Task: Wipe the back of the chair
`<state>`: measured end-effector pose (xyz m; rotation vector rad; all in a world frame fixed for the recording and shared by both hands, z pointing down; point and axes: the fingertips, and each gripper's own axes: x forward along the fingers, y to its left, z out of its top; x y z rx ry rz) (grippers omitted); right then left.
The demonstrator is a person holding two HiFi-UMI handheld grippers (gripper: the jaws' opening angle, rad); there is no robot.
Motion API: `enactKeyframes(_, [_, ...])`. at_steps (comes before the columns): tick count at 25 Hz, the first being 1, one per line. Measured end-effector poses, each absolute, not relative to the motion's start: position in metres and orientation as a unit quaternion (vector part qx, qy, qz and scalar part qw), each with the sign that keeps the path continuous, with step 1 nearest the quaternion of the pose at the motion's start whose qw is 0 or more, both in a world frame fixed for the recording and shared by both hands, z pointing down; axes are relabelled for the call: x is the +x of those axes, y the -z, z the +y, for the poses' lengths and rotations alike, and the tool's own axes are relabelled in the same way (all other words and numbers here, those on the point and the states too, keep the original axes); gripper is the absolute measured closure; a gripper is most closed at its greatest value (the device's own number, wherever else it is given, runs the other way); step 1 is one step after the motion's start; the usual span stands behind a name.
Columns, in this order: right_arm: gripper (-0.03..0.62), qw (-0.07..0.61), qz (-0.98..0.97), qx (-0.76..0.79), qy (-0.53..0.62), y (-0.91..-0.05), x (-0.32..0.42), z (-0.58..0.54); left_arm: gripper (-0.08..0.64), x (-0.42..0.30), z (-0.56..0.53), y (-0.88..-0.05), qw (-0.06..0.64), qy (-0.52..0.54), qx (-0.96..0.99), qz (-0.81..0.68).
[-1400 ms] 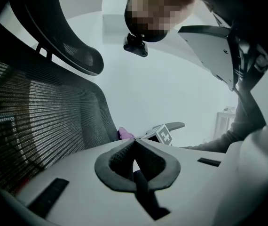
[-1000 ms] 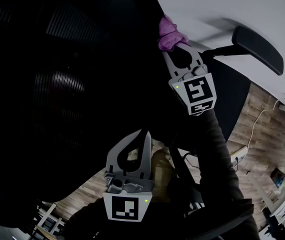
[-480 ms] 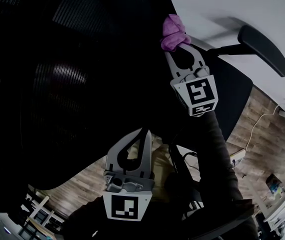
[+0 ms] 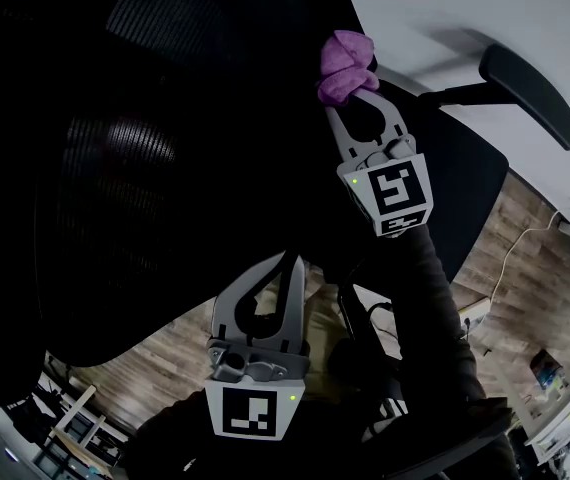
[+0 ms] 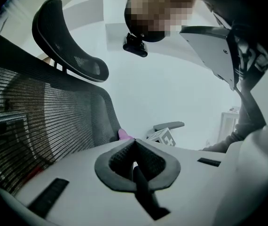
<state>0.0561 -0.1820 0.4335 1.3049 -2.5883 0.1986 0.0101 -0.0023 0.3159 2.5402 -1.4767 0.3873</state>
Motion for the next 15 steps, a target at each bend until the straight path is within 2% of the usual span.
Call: enactKeyframes(15, [0.548,0.112,-0.902,0.412,-0.072,-0.433,0.033,-0.135,0.551,0.016,0.024,-0.313,0.086,-0.119,0.852,-0.502])
